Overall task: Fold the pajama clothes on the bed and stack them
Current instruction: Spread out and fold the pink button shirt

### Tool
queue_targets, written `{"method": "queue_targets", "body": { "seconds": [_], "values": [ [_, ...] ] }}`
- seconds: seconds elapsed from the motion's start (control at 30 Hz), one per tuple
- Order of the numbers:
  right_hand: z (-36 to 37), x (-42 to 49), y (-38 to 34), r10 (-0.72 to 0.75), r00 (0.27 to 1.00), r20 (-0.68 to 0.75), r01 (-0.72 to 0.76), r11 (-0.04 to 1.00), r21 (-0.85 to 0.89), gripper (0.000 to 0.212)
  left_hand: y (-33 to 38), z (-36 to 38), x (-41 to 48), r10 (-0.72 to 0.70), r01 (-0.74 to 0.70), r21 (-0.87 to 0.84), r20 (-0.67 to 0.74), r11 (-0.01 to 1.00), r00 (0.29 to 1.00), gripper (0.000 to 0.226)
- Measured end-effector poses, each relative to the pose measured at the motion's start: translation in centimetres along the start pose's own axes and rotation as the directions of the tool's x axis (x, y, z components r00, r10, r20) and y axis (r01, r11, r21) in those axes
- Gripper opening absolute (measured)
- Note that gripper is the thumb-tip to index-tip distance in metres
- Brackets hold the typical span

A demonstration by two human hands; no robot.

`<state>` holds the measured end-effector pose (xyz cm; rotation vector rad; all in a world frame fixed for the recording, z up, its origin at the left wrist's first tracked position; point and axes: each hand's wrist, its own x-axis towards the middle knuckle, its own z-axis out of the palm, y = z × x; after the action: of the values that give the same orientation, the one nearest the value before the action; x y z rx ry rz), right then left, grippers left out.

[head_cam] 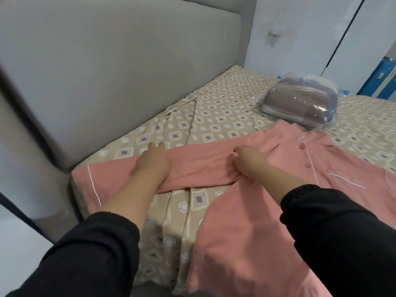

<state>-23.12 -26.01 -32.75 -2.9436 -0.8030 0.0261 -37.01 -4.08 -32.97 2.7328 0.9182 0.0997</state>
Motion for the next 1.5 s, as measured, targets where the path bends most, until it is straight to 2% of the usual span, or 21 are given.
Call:
{"method": "queue_targets", "body": {
  "seconds": [0.07, 0.13, 0.23, 0.37, 0.4, 0.43, 0.5, 0.57, 0.63, 0.73, 0.83, 0.9, 0.97, 1.1, 1.2, 1.23, 1.3, 1.37, 1.4, 1.43, 1.5],
  "values": [
    [0.7, 1.2, -0.3, 0.049, 0.995, 0.085, -0.05, 0.999, 0.018, 0.029, -0.7, 0.0, 1.7, -0.043, 0.04, 0.055, 0.047, 0.998, 0.998, 0.044],
    [1.2, 1.7, -0.5, 0.042, 0.999, 0.027, -0.041, 0.999, -0.011, 0.022, -1.3, 0.0, 2.9, -0.043, 0.041, 0.052, 0.047, 0.998, 0.998, 0.032],
    [1.4, 2.1, -1.4, -0.017, 0.998, -0.061, 0.01, 0.992, -0.122, 0.019, -2.4, -0.5, 4.1, -0.09, 0.089, -0.069, -0.013, 0.994, 0.996, 0.026],
    [1.5, 2.7, -3.7, 0.031, 0.953, -0.301, 0.01, 0.991, 0.134, 0.011, -4.3, -1.7, 5.1, -0.261, 0.2, -0.3, -0.177, 0.933, 0.949, 0.024],
    [1.6, 2.7, -4.5, 0.046, 0.945, -0.323, 0.013, 0.984, 0.178, 0.011, -4.6, -1.7, 5.1, -0.294, 0.213, -0.331, -0.215, 0.919, 0.931, 0.023],
    [1.9, 2.5, -5.2, 0.028, 0.957, -0.289, 0.031, 0.98, 0.198, 0.013, -4.8, -1.5, 4.9, -0.315, 0.222, -0.352, -0.234, 0.909, 0.92, 0.024],
    [3.1, 1.9, -6.0, -0.07, 0.989, -0.131, 0.095, 0.976, 0.196, 0.024, -4.6, -0.6, 4.0, -0.302, 0.213, -0.35, -0.223, 0.912, 0.927, 0.031],
    [4.0, 1.2, -6.0, -0.135, 0.991, -0.004, 0.135, 0.986, 0.1, 0.041, -4.1, 0.6, 2.7, -0.174, 0.129, -0.241, -0.176, 0.962, 0.969, 0.044],
    [4.0, 0.4, -6.1, -0.134, 0.989, 0.062, 0.132, 0.991, 0.031, 0.05, -3.8, 1.7, 1.4, -0.006, -0.001, -0.078, -0.09, 0.997, 0.996, 0.058],
    [3.9, -1.6, -6.6, -0.116, 0.985, 0.128, 0.113, 0.993, 0.033, 0.055, -4.0, 2.8, -1.0, 0.11, -0.11, -0.014, 0.02, 0.994, 0.994, 0.067],
    [3.6, -3.9, -6.9, -0.111, 0.974, 0.196, 0.102, 0.993, 0.053, 0.06, -4.4, 3.0, -3.1, 0.184, -0.184, -0.002, 0.019, 0.983, 0.983, 0.066],
    [3.4, -5.3, -6.7, -0.135, 0.972, 0.195, 0.134, 0.991, 0.018, 0.062, -5.4, 2.0, -3.9, 0.198, -0.197, 0.021, -0.062, 0.98, 0.978, 0.048],
    [3.2, -6.8, -6.6, -0.158, 0.975, 0.159, 0.16, 0.987, 0.0, 0.059, -6.8, 0.5, -4.6, 0.223, -0.196, 0.18, -0.144, 0.964, 0.964, 0.027],
    [2.9, -9.7, -7.0, -0.194, 0.981, -0.022, 0.194, 0.981, 0.022, 0.043, -9.3, -2.6, -5.0, 0.193, -0.138, 0.404, -0.097, 0.904, 0.976, 0.026],
    [2.7, -11.9, -7.1, -0.158, 0.972, -0.177, 0.172, 0.983, 0.07, 0.042, -10.5, -3.8, -4.9, 0.064, 0.001, 0.382, -0.157, 0.924, 0.986, 0.028],
    [2.7, -12.6, -6.9, -0.135, 0.966, -0.222, 0.158, 0.983, 0.09, 0.041, -10.5, -3.9, -4.8, 0.055, 0.024, 0.389, -0.19, 0.921, 0.98, 0.031],
    [2.7, -14.0, -6.0, -0.057, 0.955, -0.293, 0.1, 0.986, 0.134, 0.04, -9.2, -3.6, -5.6, 0.138, -0.017, 0.426, -0.254, 0.904, 0.957, 0.039],
    [2.6, -15.1, -4.7, 0.042, 0.951, -0.306, 0.008, 0.987, 0.16, 0.041, -6.3, -2.4, -7.0, 0.274, -0.18, 0.315, -0.287, 0.932, 0.918, 0.051],
    [2.5, -15.5, -3.9, 0.084, 0.952, -0.295, -0.039, 0.988, 0.153, 0.043, -4.5, -1.5, -8.0, 0.326, -0.282, 0.191, -0.262, 0.94, 0.908, 0.052],
    [2.5, -15.7, -3.0, 0.114, 0.952, -0.285, -0.076, 0.987, 0.141, 0.042, -2.4, -0.7, -9.3, 0.35, -0.348, 0.05, -0.214, 0.936, 0.912, 0.047],
    [2.3, -16.0, -1.4, 0.141, 0.945, -0.296, -0.101, 0.984, 0.145, 0.037, 1.3, 1.2, -11.8, 0.36, -0.364, -0.127, -0.055, 0.923, 0.931, 0.03]
  ]
}}
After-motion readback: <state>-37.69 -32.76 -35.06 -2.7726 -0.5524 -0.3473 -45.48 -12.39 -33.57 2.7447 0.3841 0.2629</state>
